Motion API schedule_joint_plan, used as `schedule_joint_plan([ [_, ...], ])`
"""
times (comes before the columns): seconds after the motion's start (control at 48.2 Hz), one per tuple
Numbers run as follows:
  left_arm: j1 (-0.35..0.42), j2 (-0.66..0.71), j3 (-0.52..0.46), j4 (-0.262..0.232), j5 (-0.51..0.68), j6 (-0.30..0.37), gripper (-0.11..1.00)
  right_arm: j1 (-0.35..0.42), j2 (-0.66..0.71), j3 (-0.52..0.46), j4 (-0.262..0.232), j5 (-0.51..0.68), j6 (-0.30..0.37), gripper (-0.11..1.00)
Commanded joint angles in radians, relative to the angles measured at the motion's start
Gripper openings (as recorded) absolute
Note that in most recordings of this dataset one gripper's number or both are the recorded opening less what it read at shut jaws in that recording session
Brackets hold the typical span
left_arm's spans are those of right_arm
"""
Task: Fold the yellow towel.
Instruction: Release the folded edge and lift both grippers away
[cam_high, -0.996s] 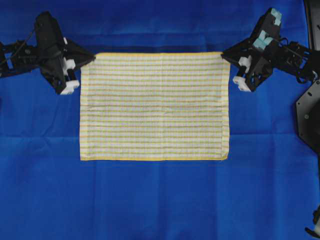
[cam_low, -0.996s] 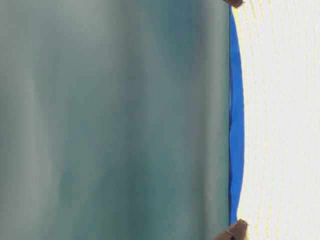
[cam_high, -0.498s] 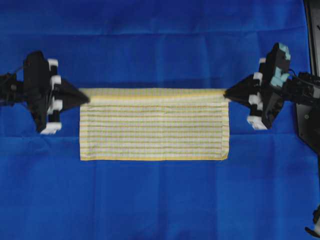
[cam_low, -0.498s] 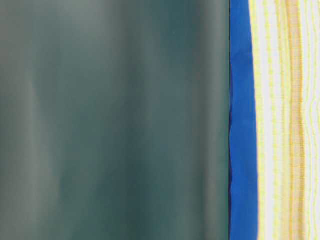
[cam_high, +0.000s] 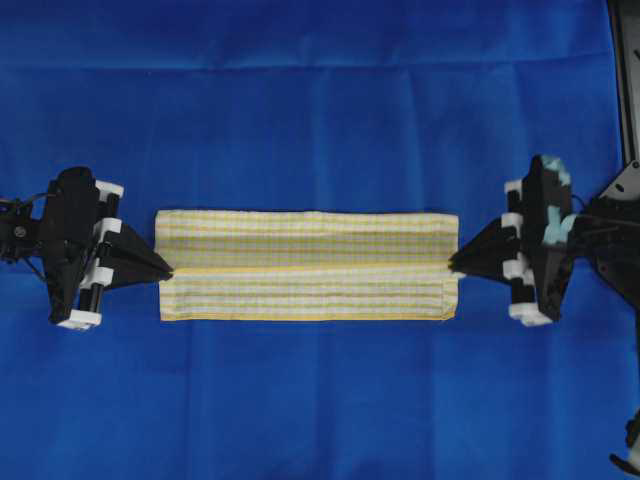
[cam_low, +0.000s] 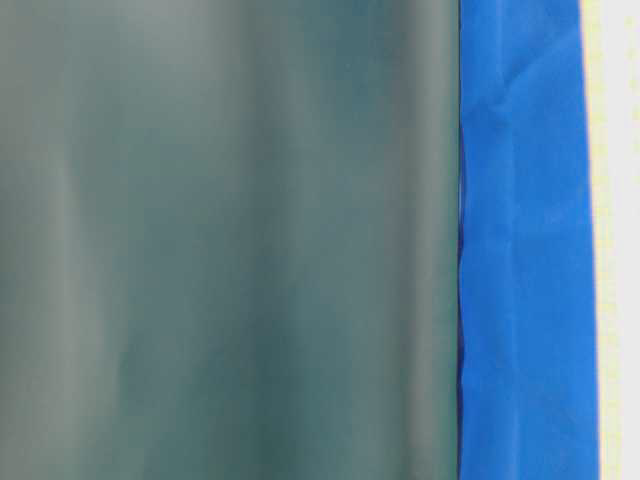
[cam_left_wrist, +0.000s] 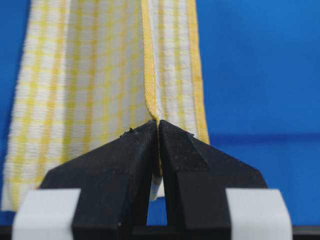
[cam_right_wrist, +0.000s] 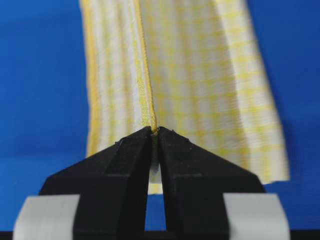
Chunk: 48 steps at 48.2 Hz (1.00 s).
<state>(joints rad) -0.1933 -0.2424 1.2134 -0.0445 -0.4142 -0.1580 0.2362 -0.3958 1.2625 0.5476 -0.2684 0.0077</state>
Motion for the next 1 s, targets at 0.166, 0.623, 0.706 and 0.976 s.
schedule_joint_plan([
  [0.166, -0.014, 0.028, -0.044, -0.002, 0.028, 0.002, 0.02, 0.038, 0.061, -0.049, 0.014, -0.006, -0.002, 0.05],
  [0.623, -0.020, 0.038, -0.060, 0.000, 0.049, -0.002, 0.02, 0.101, 0.074, -0.058, 0.020, -0.002, -0.003, 0.05],
  [0.706, -0.020, 0.040, -0.063, -0.002, 0.049, -0.002, 0.05, 0.101, 0.075, -0.061, 0.025, -0.002, -0.003, 0.05],
  [0.976, -0.032, 0.023, -0.074, 0.000, 0.061, -0.034, 0.63, 0.101, 0.074, -0.066, 0.055, 0.011, -0.003, 0.48],
])
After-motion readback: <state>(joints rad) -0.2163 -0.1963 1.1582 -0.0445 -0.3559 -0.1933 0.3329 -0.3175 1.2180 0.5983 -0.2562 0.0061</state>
